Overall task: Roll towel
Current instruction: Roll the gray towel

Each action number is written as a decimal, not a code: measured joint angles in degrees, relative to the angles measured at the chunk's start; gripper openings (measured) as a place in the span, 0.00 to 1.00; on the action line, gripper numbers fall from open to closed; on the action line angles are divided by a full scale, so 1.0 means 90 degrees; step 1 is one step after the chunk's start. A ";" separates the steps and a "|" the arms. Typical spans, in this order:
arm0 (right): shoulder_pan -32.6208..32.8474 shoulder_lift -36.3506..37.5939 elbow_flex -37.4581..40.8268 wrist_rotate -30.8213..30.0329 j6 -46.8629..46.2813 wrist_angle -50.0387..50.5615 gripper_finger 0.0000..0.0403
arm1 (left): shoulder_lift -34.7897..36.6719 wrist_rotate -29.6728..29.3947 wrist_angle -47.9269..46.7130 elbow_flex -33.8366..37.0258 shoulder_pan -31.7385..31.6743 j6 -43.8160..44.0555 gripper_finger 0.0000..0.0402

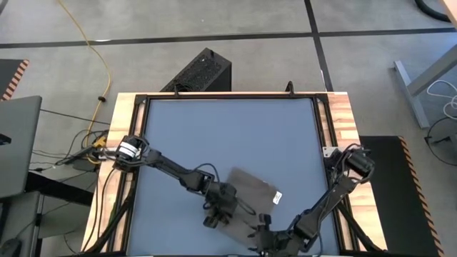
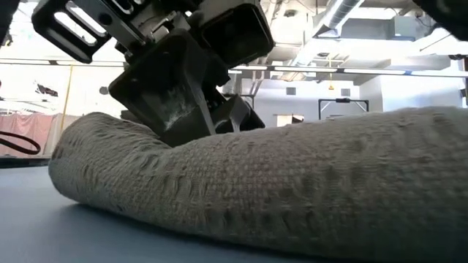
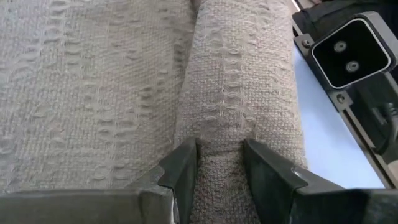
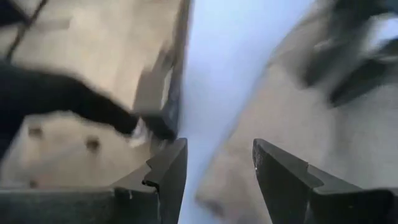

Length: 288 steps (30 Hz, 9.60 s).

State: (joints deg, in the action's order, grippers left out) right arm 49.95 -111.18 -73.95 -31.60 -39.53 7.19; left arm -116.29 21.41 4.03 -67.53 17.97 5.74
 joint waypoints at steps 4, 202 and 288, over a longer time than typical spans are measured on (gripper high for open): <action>0.0030 -0.0396 0.0002 0.0206 0.0892 -0.0073 0.51 | 0.0000 0.0153 -0.0039 0.0000 -0.0052 0.0026 0.30; 0.0802 0.0317 -0.0053 -0.0919 -0.1728 0.0240 0.58 | 0.0331 0.3016 0.0484 0.1087 -0.0669 0.4895 0.06; -0.0070 -0.0009 -0.0379 0.1021 -0.4797 0.2151 0.05 | 0.1672 -0.3639 -0.0168 0.0885 0.1347 -0.2406 0.36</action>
State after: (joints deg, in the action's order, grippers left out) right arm 49.32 -111.26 -77.36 -22.41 -82.70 26.55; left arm -101.25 -11.33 2.52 -59.57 30.09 -15.92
